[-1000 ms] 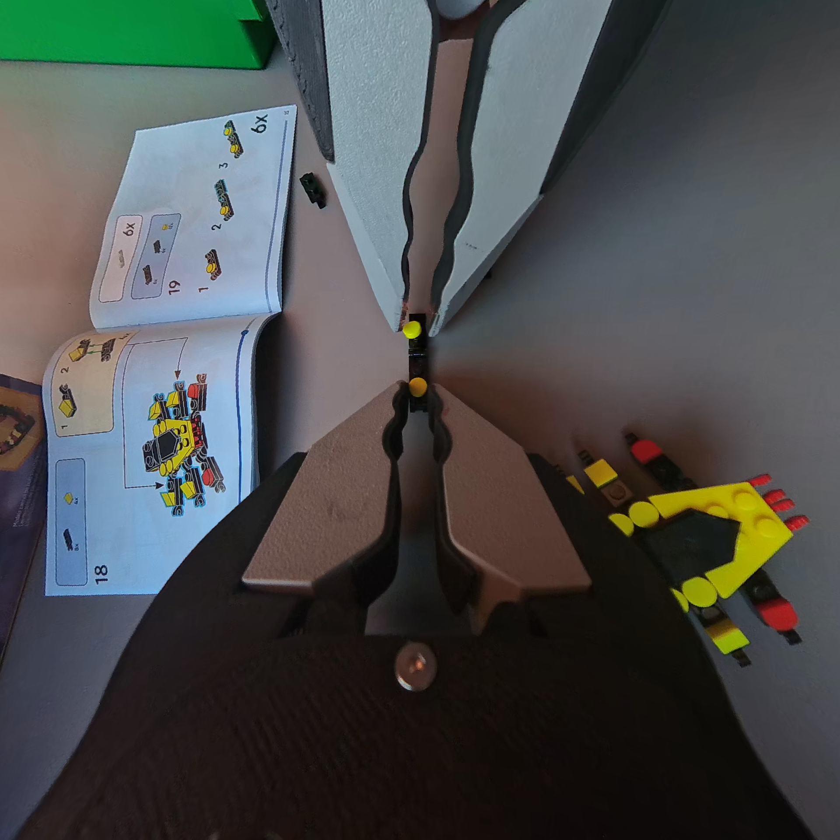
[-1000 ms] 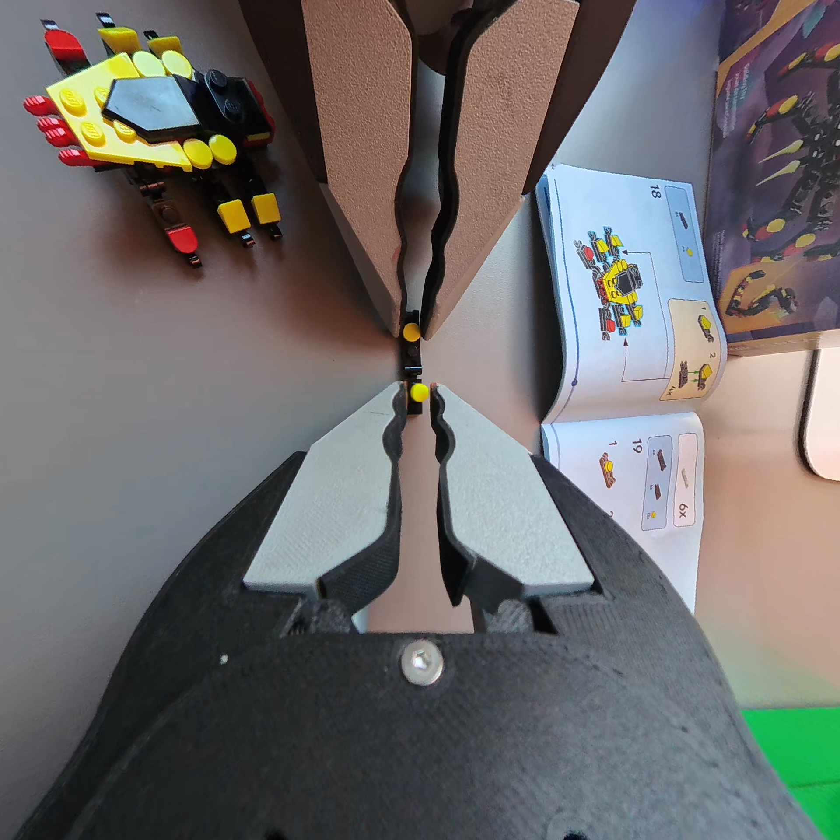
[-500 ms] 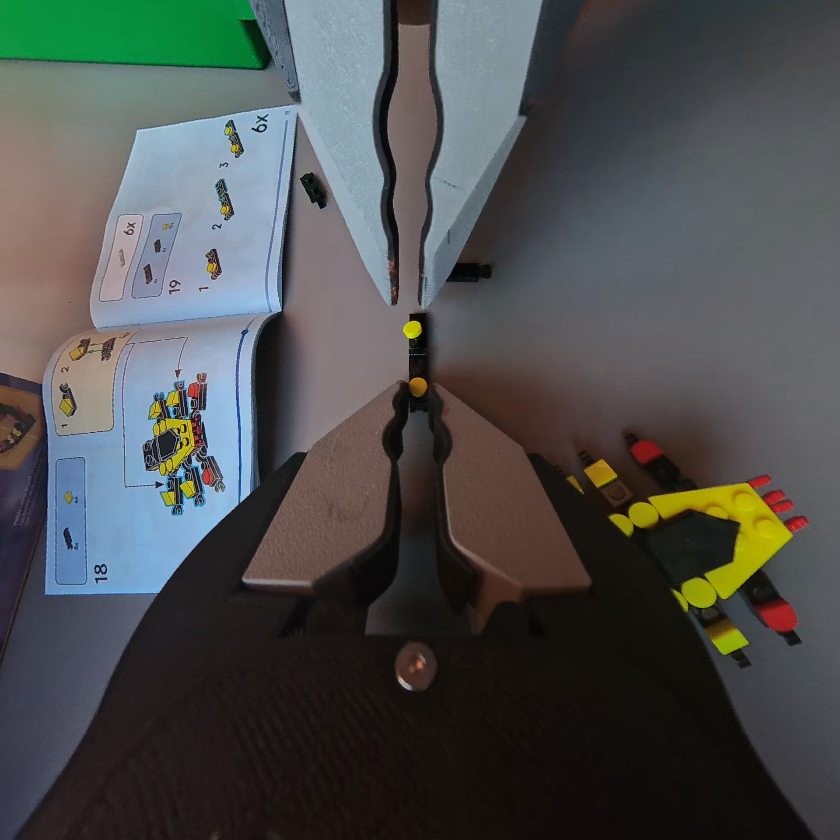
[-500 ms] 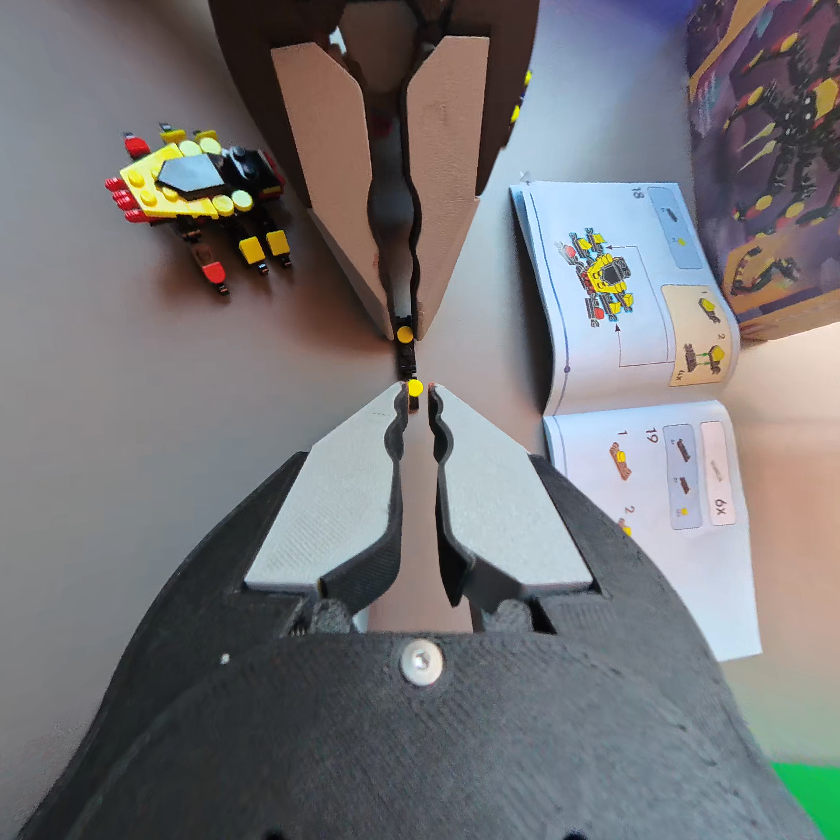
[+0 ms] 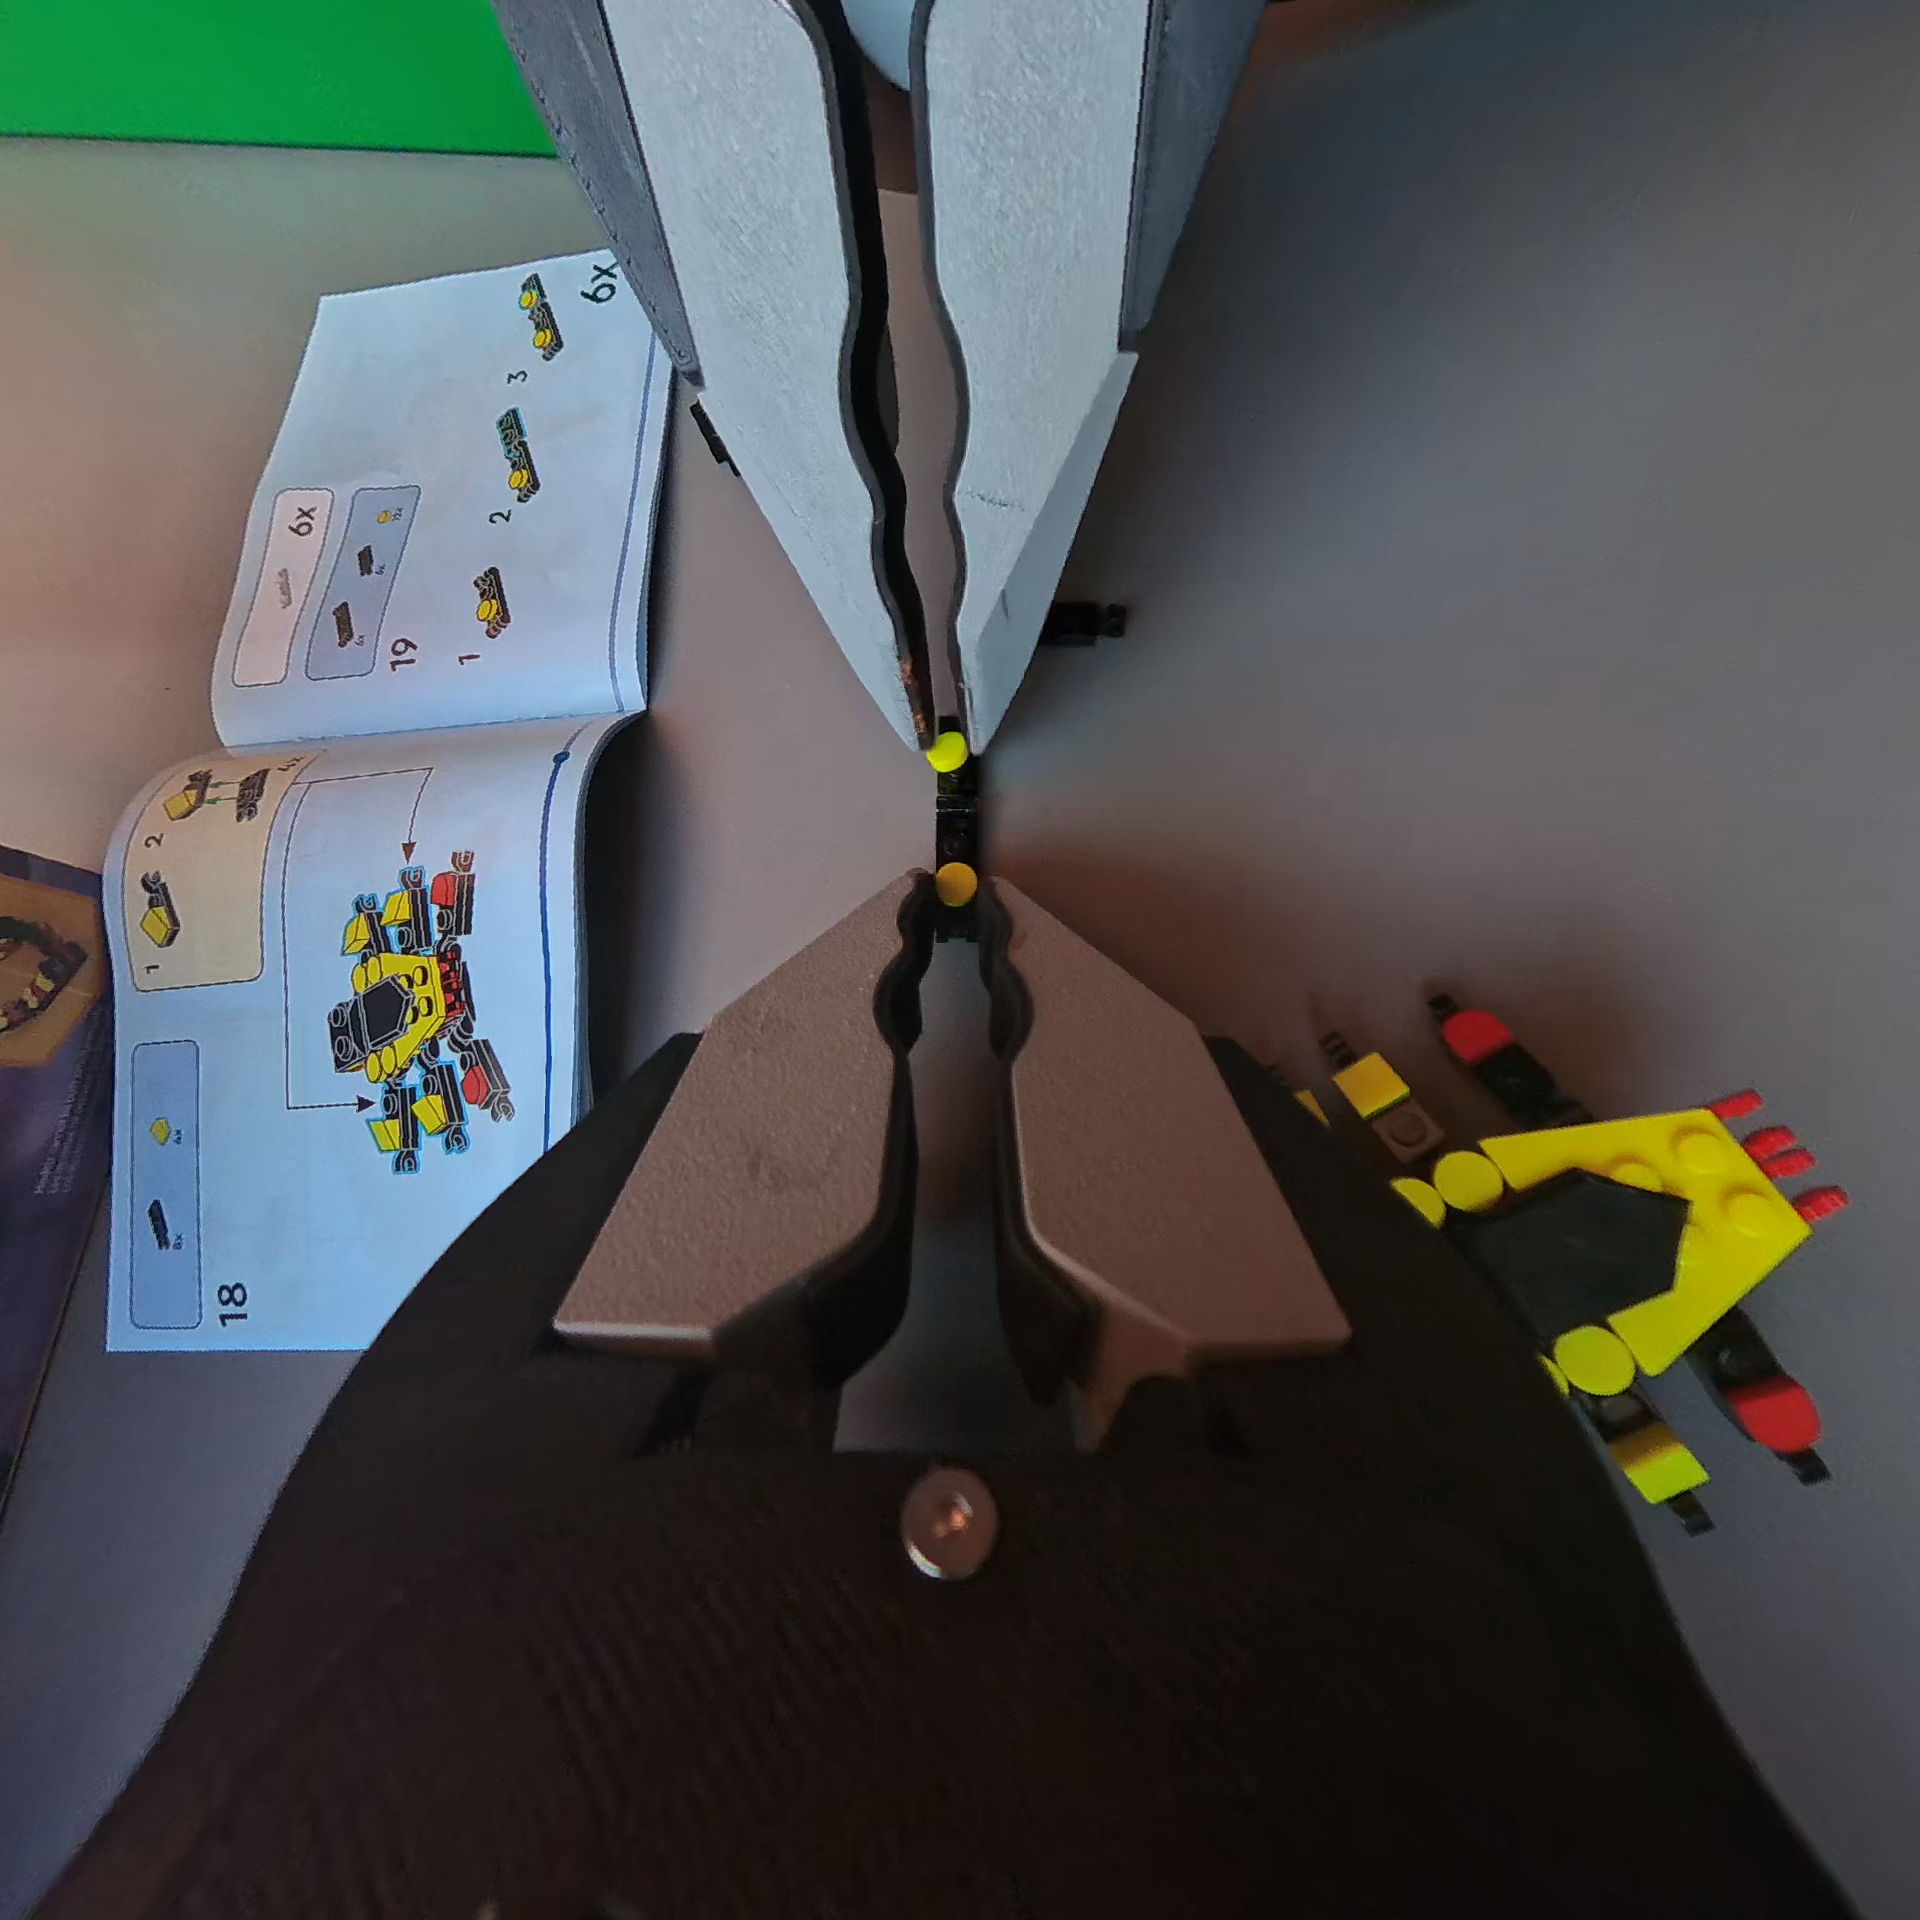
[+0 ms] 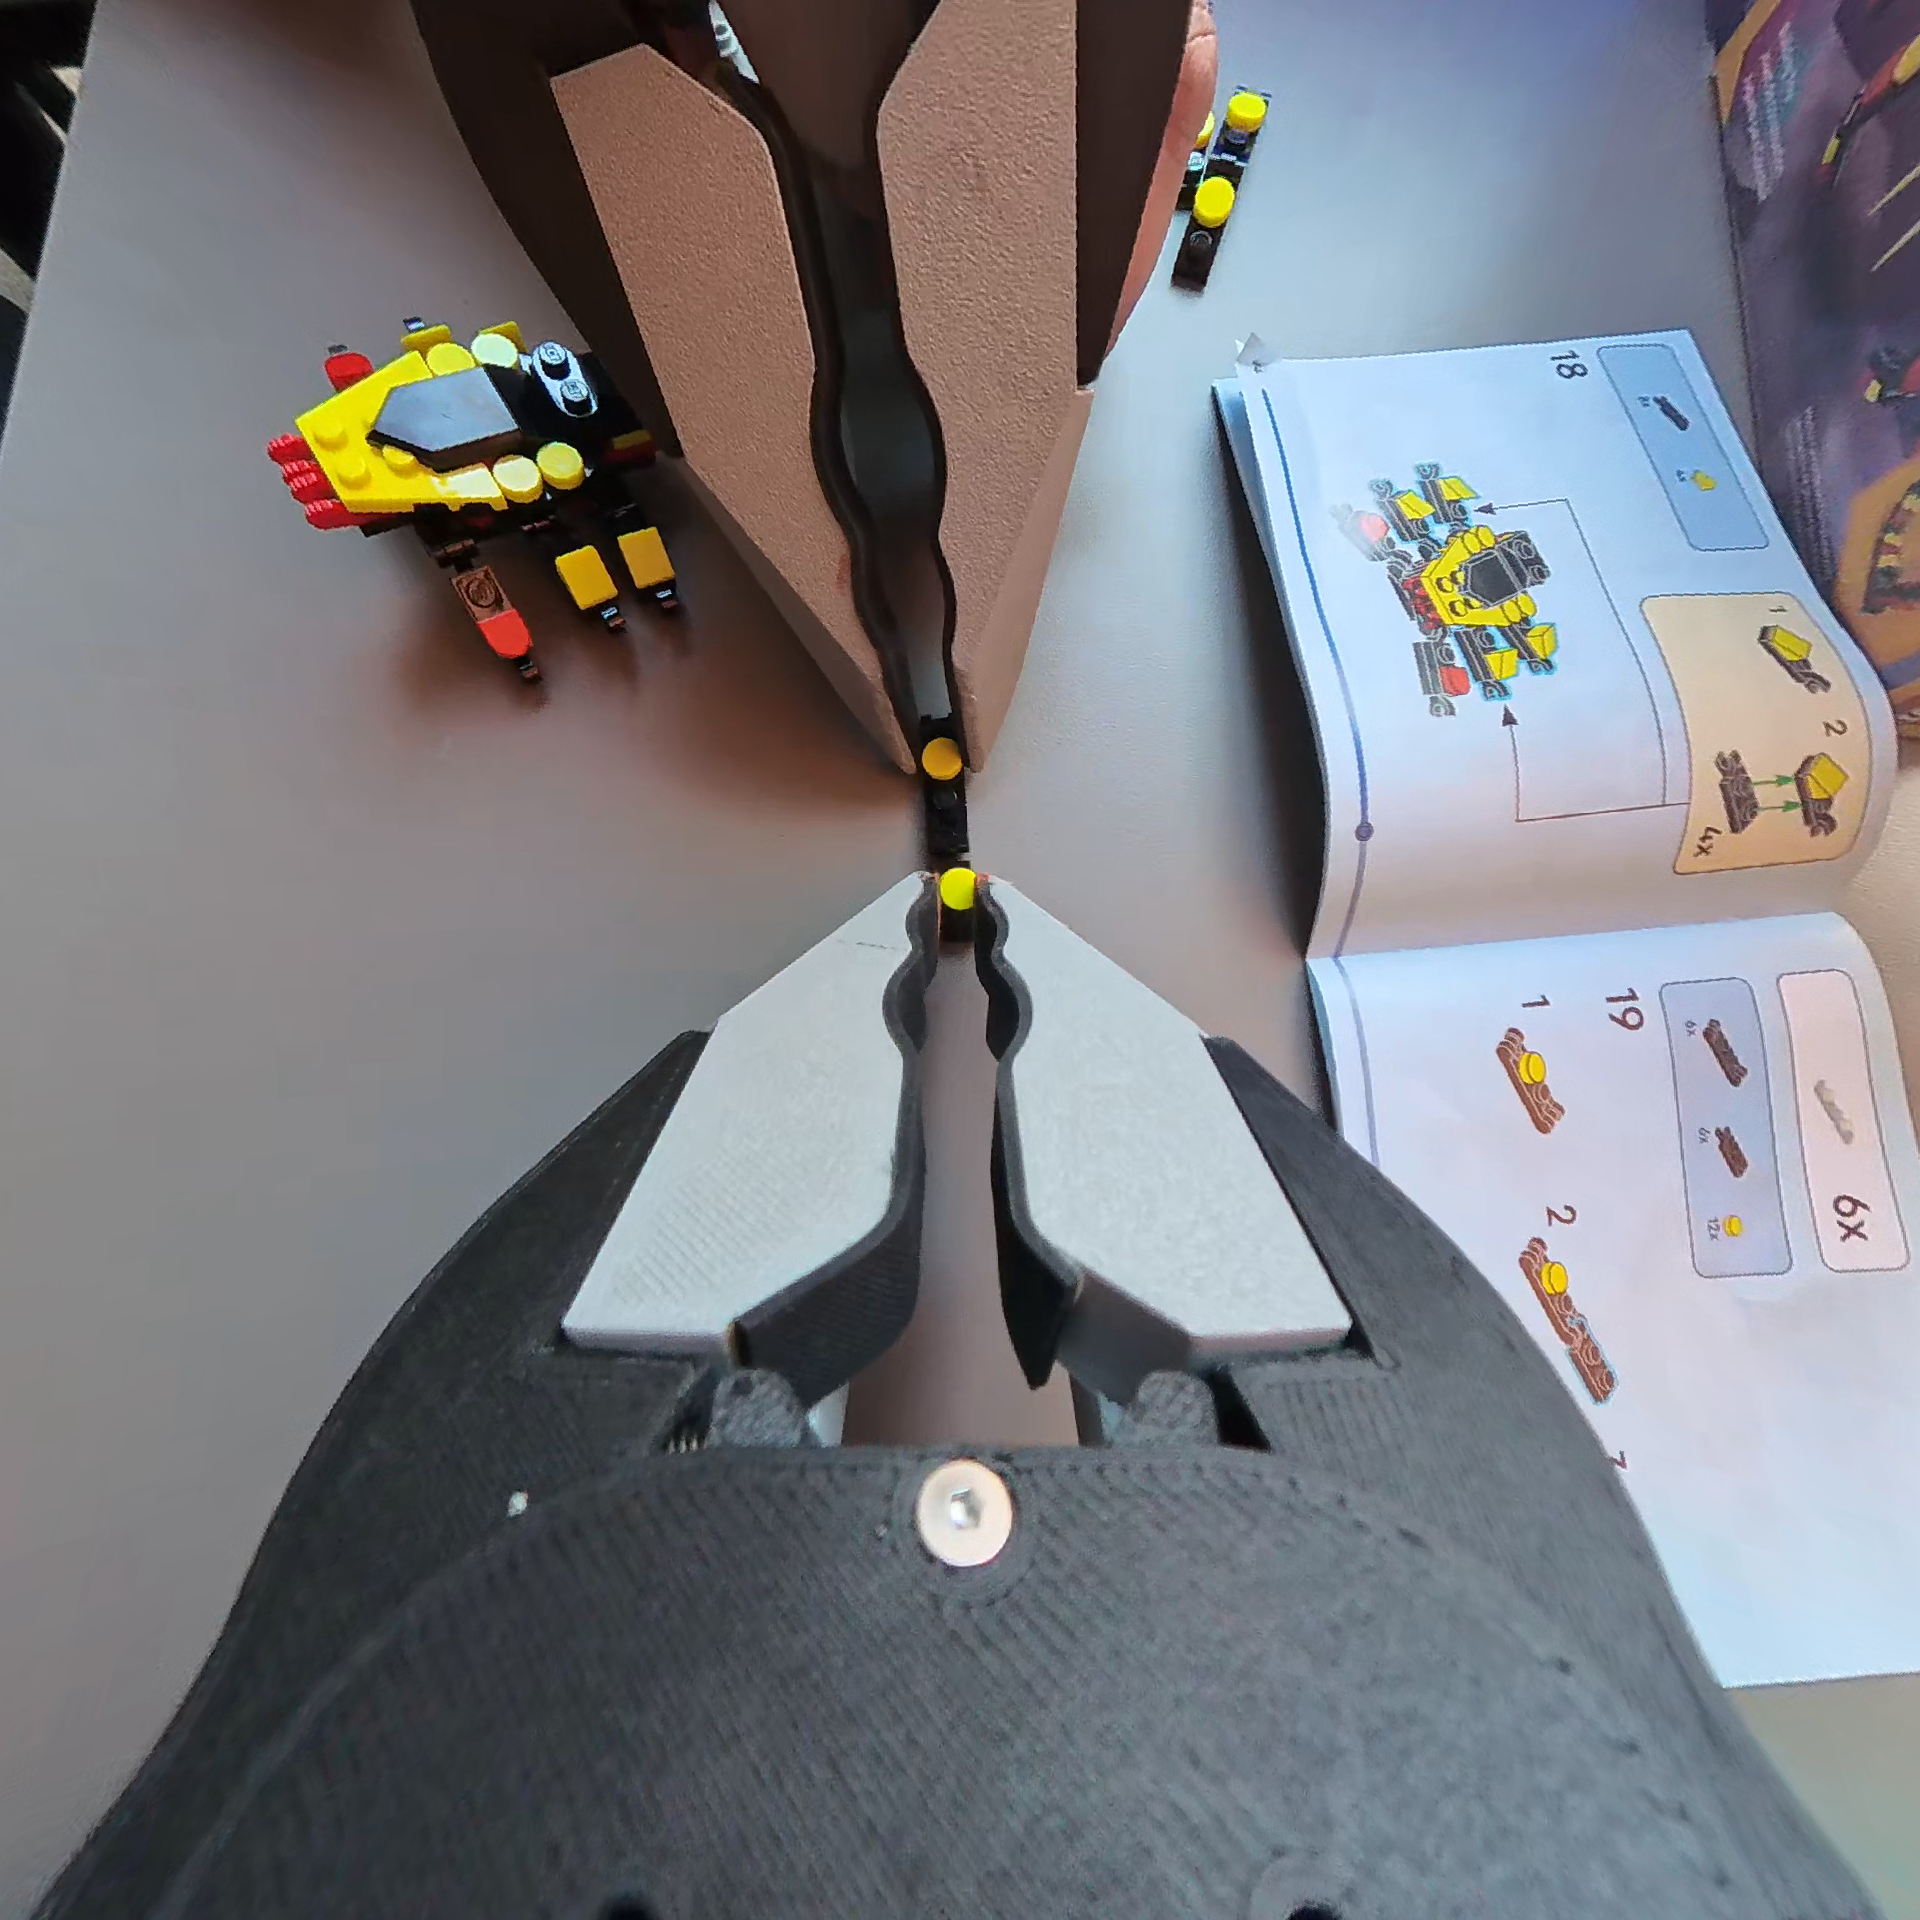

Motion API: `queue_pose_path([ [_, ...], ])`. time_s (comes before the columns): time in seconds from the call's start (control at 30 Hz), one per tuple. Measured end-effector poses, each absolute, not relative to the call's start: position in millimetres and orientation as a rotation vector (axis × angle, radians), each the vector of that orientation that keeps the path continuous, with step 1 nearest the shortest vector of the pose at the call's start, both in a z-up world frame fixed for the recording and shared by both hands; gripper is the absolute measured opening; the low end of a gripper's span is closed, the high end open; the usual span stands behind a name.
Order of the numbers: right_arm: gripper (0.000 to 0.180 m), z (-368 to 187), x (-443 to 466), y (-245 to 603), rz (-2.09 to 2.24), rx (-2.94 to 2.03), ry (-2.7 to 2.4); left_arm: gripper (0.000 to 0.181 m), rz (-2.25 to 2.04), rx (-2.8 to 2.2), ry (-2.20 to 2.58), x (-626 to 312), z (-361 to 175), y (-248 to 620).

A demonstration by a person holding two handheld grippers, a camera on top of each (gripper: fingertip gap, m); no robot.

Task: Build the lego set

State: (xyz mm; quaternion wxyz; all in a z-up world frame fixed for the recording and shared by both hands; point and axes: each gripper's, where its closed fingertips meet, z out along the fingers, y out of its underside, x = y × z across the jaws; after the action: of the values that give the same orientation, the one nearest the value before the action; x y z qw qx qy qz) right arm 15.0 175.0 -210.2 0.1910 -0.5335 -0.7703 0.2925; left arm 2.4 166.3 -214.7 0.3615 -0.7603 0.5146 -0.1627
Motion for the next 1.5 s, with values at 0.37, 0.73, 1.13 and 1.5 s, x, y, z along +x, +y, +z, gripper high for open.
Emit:
queue_pose_path([
  [0.37,0.000,-209.0,13.6,172.9,0.802,-1.473,-2.173,0.005,-0.423,-1.961,1.324,2.4,-214.8,166.4],
  [0.73,0.000,-209.4,13.9,172.2,0.681,-1.407,-2.202,0.005,-0.430,-1.966,1.321,3.0,-214.8,165.8],
  [1.13,0.000,-209.9,11.8,170.1,0.556,-1.295,-2.223,0.005,-0.457,-1.994,1.296,3.1,-215.1,165.8],
  [1.5,0.000,-209.4,13.2,169.3,0.554,-1.280,-2.218,0.005,-0.456,-1.996,1.292,3.5,-215.1,165.7],
])
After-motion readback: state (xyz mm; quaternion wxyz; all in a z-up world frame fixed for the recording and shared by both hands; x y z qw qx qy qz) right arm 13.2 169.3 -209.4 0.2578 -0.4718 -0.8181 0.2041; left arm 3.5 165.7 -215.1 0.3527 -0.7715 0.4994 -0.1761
